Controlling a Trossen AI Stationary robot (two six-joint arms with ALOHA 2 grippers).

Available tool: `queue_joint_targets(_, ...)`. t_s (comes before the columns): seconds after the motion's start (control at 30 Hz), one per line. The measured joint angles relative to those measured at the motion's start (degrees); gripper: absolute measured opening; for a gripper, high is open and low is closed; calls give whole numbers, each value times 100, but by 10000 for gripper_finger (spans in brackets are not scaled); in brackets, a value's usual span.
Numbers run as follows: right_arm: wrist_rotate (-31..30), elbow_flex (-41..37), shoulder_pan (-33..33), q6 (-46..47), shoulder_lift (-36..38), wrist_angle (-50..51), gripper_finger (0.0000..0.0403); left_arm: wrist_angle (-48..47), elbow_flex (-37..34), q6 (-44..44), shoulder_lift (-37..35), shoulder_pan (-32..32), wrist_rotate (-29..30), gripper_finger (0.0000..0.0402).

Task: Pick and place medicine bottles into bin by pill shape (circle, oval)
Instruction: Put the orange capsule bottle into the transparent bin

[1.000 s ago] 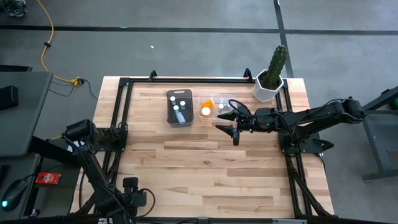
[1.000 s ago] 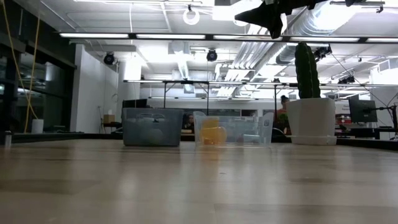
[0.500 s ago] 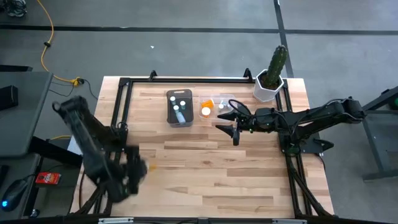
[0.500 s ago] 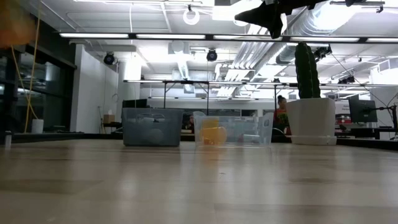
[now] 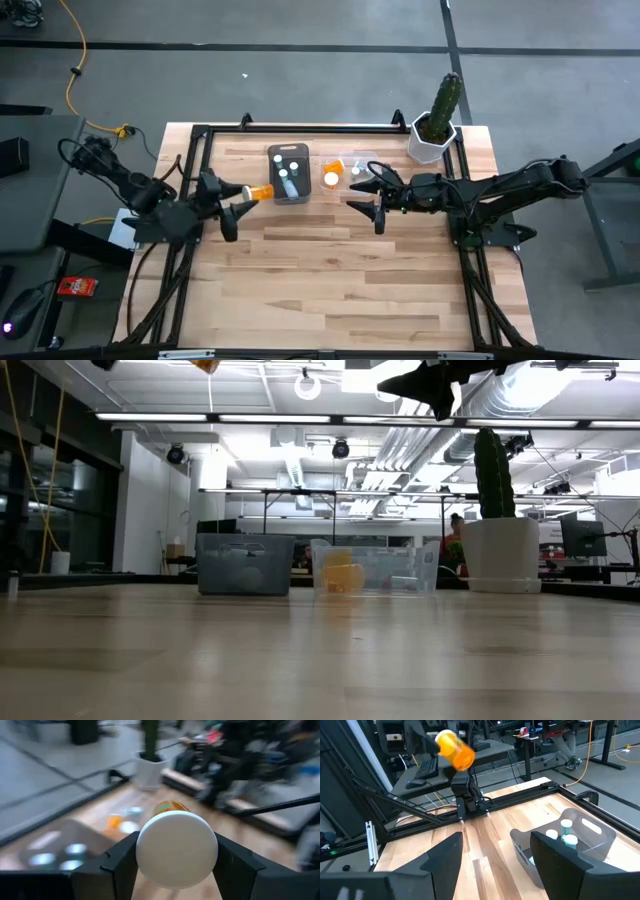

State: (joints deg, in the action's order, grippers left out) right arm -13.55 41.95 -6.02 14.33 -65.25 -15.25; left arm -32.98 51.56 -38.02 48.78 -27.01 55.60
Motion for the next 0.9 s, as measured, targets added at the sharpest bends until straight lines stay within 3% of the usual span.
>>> queue_joint_targets(0.2,1,0,0,-2,0,0,226,3694,-1729,951,-561,446,-1574,202)
queue_joint_targets(0.33,1,0,0,11,0,-3,226,5603,-2545,1121,-396,847,-2090,202)
queue_joint_targets(0.47,1,0,0,13,0,-22,226,6068,-2786,994,-203,1139,-2192,202)
queue_joint_targets(0.9,1,0,0,15,0,-39,226,6069,-2792,970,-108,1494,-2599,202)
